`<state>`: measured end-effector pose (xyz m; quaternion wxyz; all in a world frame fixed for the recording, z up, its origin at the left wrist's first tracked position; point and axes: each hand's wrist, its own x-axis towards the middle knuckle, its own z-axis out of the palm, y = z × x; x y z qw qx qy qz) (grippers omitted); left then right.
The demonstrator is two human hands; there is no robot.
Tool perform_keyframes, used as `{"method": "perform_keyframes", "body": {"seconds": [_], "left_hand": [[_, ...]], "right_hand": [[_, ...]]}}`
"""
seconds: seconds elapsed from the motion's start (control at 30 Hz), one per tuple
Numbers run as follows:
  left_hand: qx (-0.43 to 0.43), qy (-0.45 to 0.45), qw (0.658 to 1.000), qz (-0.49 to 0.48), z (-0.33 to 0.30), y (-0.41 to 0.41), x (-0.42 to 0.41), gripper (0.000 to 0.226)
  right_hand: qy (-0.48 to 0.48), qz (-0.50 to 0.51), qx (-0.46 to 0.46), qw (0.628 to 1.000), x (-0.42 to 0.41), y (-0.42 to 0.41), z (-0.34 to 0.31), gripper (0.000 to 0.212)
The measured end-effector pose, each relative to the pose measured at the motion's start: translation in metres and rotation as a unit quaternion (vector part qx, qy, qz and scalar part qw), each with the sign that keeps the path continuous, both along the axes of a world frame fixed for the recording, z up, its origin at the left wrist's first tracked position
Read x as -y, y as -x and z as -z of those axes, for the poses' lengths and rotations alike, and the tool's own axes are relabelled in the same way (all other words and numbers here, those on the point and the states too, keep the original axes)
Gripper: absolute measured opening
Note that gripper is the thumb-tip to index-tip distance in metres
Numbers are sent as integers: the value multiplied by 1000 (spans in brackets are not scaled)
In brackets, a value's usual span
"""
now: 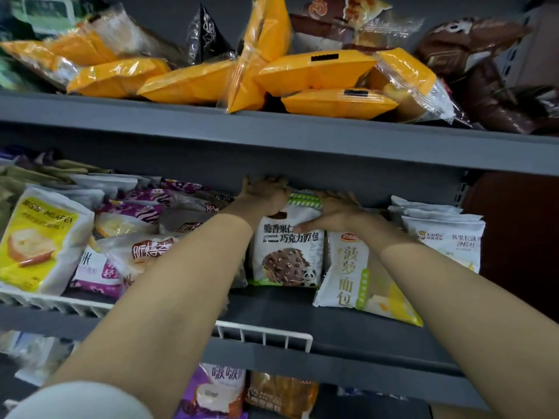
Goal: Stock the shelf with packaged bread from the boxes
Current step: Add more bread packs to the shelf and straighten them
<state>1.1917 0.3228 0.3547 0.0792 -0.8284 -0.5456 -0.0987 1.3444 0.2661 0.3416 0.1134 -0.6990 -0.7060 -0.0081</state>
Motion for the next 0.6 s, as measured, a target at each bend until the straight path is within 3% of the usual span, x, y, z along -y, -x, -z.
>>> {"method": "perform_keyframes", "body": {"seconds": [0.13, 0.27, 0.33, 0.4, 0.6], "left_hand": [[-26, 39, 998, 30, -12, -2, 0, 49], [21, 116, 993, -2, -12, 2, -6, 53], [-5, 119, 993, 0, -14, 1, -12, 50], [-23, 108, 994, 17, -17, 1, -10, 44], [63, -24, 996, 66, -25, 18, 21, 36]], "right_hand": [[34, -6, 23, 999, 0, 2, -8, 116], [63, -23, -25, 997, -8, 1, -7, 111], [62, -1, -37, 997, -9, 2, -6, 116], [51, 18, -23, 998, -6, 6, -7, 115], [-92, -9, 35, 995, 29, 41, 4, 81]]}}
